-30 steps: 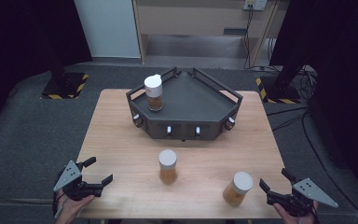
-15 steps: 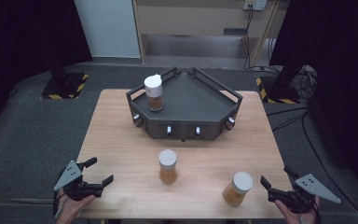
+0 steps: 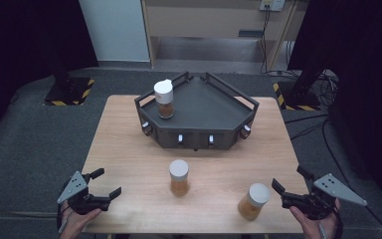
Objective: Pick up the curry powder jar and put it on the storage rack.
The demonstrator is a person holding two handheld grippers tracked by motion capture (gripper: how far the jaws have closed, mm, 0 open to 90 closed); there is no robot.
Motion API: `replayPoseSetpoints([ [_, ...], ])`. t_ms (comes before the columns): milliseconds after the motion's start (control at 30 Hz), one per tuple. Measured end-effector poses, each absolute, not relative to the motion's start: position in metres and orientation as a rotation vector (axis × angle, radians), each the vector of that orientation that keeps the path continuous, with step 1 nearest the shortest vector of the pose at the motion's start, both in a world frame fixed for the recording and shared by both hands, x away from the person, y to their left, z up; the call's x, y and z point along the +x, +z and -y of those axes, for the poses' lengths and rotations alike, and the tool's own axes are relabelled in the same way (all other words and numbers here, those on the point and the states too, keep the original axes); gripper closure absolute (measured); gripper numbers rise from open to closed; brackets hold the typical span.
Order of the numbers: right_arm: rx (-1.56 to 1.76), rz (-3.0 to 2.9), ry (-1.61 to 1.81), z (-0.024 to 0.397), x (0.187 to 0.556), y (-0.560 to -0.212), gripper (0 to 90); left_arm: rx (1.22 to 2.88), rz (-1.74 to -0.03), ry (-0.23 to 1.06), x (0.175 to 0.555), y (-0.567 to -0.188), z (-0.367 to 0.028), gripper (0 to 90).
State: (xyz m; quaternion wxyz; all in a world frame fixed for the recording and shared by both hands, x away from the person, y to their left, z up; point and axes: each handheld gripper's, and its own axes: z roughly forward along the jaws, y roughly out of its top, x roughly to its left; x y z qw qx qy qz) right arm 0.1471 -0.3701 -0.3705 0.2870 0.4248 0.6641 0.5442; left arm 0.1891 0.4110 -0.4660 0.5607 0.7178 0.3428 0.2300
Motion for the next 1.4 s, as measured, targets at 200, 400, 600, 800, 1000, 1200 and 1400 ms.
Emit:
replayPoseSetpoints([
  [200,1.102,-1.828,1.498,0.356,0.158,-0.355,0.2,1.689,-0.806,0.539,0.189,-0.466,-0.412,0.8],
  [400,1.064,-1.877,1.516,0.335,0.166,-0.344,0.2,1.688,-0.807,0.539,0.189,-0.466,-0.412,0.8],
  [600,1.002,-1.94,1.533,0.315,0.174,-0.335,0.3,1.685,-0.816,0.529,0.19,-0.466,-0.412,0.6],
  [800,0.962,-2.022,1.538,0.293,0.187,-0.33,0.5,1.681,-0.826,0.524,0.19,-0.466,-0.413,0.6],
  [1000,0.898,-2.089,1.562,0.269,0.201,-0.329,0.8,1.677,-0.833,0.518,0.19,-0.466,-0.413,0.5],
  [1200,0.858,-2.136,1.583,0.251,0.213,-0.332,1.9,1.679,-0.832,0.518,0.19,-0.466,-0.413,0.6],
  [1400,0.827,-2.188,1.564,0.229,0.223,-0.338,2.1,1.682,-0.83,0.517,0.19,-0.466,-0.413,0.3],
])
